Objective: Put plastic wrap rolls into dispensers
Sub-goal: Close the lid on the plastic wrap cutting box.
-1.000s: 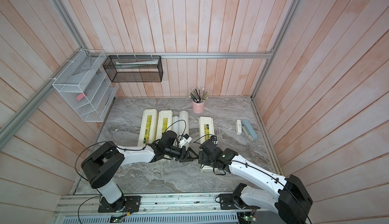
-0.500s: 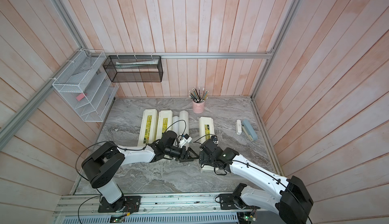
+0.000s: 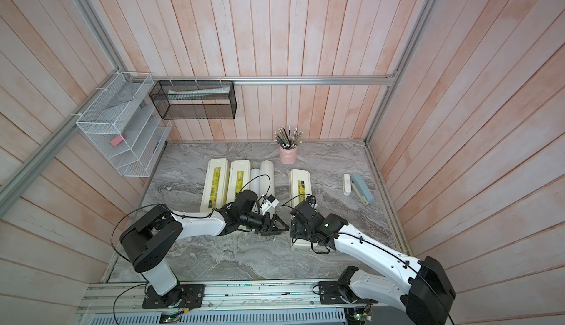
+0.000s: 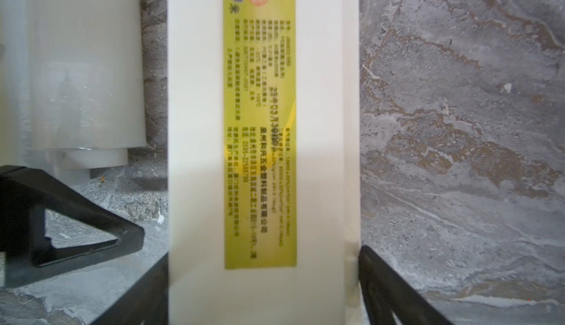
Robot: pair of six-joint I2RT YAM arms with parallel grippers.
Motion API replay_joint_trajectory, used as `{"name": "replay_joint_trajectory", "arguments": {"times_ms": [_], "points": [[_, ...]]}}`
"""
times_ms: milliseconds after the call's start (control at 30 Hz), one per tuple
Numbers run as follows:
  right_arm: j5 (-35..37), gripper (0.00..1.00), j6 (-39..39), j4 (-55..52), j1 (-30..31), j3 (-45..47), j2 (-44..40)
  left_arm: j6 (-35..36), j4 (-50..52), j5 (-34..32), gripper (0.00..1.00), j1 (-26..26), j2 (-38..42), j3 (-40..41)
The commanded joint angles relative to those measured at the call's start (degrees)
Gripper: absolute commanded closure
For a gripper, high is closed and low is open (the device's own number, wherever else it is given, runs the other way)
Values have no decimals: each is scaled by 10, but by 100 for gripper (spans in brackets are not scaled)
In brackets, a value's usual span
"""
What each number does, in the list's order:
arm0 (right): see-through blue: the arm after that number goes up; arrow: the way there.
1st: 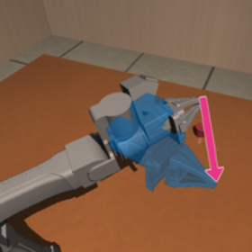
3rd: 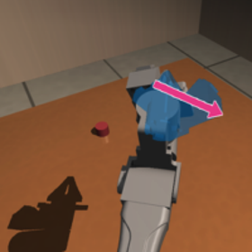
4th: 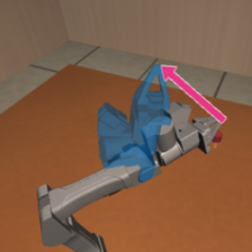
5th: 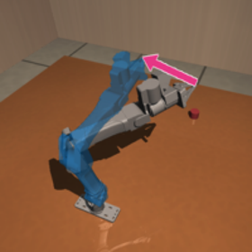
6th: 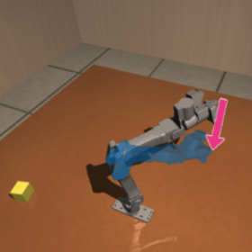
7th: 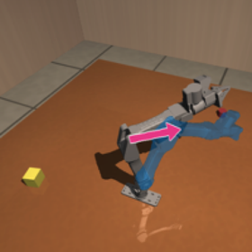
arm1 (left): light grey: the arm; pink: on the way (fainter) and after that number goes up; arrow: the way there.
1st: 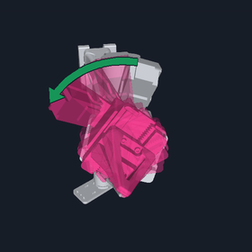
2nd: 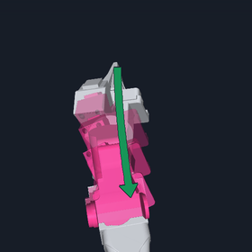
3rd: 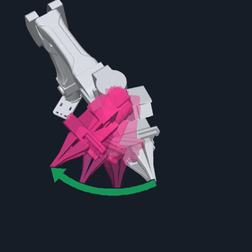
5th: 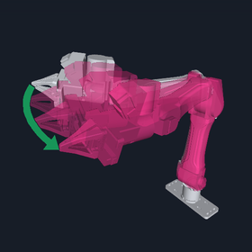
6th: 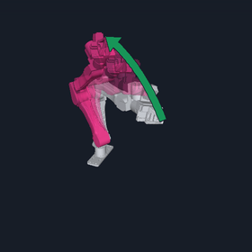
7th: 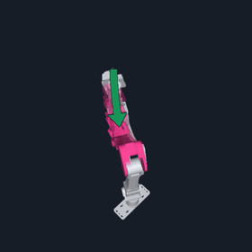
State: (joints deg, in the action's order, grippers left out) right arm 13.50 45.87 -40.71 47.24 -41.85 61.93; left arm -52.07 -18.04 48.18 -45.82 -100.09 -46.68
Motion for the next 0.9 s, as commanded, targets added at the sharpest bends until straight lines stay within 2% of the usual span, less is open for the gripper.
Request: {"name": "replay_joint_trajectory", "arguments": {"times_ms": [0,300,467,633,867], "points": [[11,21,-7,-17,5,-29,4,1,-15,13,24,-1,-15,2],[-1,22,-14,-22,4,-48,18,0,-21,14,24,0,-14,5],[-18,18,-10,-6,7,-34,25,-17,-43,8,24,14,-9,21],[-30,11,-9,7,8,-20,30,-31,-55,5,17,28,-6,24],[-61,10,-16,29,8,-13,32,-53,-93,12,14,23,-8,30]]}}
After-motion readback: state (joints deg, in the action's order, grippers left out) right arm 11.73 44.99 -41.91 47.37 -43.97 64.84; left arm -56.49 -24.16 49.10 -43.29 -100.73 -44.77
